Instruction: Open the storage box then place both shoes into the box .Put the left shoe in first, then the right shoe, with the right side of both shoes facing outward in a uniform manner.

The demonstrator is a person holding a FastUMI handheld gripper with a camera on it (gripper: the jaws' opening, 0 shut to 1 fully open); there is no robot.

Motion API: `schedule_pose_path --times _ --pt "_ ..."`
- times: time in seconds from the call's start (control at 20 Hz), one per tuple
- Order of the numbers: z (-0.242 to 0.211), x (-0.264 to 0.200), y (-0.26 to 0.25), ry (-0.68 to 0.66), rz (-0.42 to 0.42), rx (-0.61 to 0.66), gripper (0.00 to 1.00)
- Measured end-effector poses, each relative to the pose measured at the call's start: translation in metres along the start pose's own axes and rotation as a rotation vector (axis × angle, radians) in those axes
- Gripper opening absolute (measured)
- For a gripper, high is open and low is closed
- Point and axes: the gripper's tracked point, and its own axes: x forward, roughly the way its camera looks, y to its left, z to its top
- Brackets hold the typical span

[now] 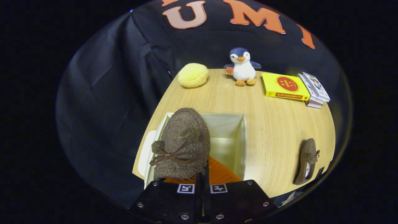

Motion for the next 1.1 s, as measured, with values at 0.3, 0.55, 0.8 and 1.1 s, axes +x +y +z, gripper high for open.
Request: schedule_pose_path --times 0.3,0.55,0.8,1.1 --pt "-0.02 0.044 0.024 0.085 -0.034 -0.045 0.04" --pt "-0.04 0.079 0.023 0.185 -0.092 -0.003 0.04" --pt "-0.051 0.105 0.02 0.24 -0.133 -0.007 0.04" --pt "-0.063 0.114 0.028 0.304 -0.074 -0.02 0.16"
